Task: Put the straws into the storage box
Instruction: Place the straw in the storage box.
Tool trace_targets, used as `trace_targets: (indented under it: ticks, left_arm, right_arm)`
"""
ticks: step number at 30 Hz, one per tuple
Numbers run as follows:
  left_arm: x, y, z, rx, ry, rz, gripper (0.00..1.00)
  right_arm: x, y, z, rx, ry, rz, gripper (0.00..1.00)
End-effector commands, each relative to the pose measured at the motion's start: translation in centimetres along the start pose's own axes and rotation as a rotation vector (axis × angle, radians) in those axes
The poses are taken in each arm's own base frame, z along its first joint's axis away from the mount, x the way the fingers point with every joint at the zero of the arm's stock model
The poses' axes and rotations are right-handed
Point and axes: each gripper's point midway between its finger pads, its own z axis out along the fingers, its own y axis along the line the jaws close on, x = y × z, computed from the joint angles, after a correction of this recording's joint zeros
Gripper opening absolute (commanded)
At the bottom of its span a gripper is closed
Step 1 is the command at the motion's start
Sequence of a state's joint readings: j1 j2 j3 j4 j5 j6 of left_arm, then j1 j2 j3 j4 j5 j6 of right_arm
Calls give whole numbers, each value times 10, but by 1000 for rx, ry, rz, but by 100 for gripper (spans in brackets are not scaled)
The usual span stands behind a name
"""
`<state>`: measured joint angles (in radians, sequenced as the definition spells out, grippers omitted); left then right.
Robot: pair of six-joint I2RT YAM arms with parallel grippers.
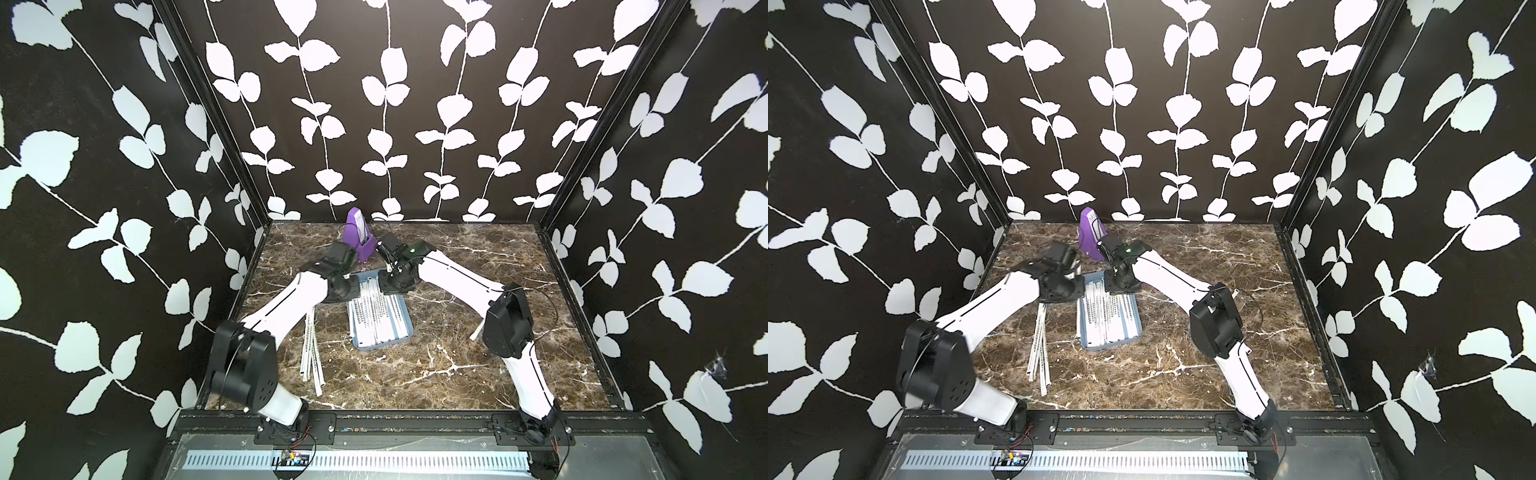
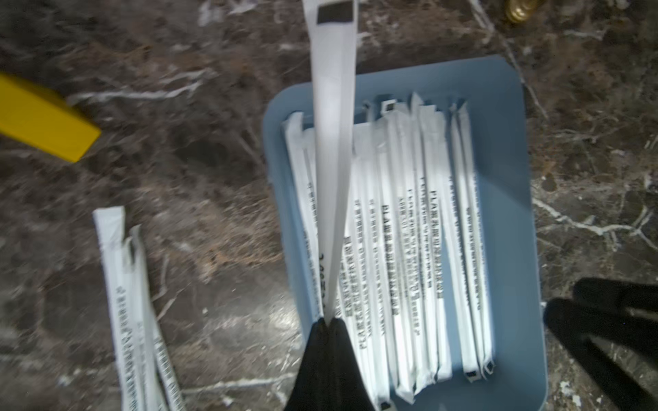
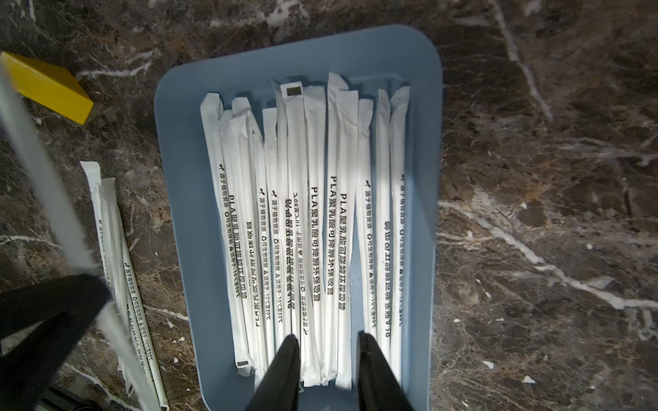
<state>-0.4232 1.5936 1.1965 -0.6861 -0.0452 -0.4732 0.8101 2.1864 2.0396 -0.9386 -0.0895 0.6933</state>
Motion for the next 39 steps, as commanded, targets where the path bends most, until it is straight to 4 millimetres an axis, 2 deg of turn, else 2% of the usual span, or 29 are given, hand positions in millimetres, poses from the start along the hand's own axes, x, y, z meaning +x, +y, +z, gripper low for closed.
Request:
trace_targets:
  ticks: [1, 9, 13, 19, 23, 27, 30, 33, 39]
  left_arm:
    - [5, 0, 22, -45, 59, -13, 0]
    - [4, -26, 57, -19, 107, -19, 0]
    - [13, -24, 66, -37, 129, -49, 0]
    - [18, -13, 65, -84, 117, -80, 0]
    - [20, -18, 67, -50, 119, -120, 13]
    - [21, -21, 66, 2, 117, -187, 22]
    - [14, -23, 54, 42, 98, -221, 26]
    - [0, -25, 30, 61, 46, -206, 30]
    - [-26, -28, -20, 125, -85, -133, 38]
  right_arm:
    - [0, -10, -15, 6, -30, 14, 29]
    - [7, -25, -13, 16, -19, 27, 29]
    - [7, -28, -14, 15, -22, 27, 29]
    - [7, -29, -13, 9, -17, 17, 29]
    - [7, -29, -14, 6, -15, 16, 29]
    - [6, -37, -20, 26, -20, 6, 29]
    - [6, -59, -30, 64, -7, 1, 29]
    - [16, -97, -39, 125, 19, 17, 29]
    - [58, -206, -57, 300, 92, 150, 30]
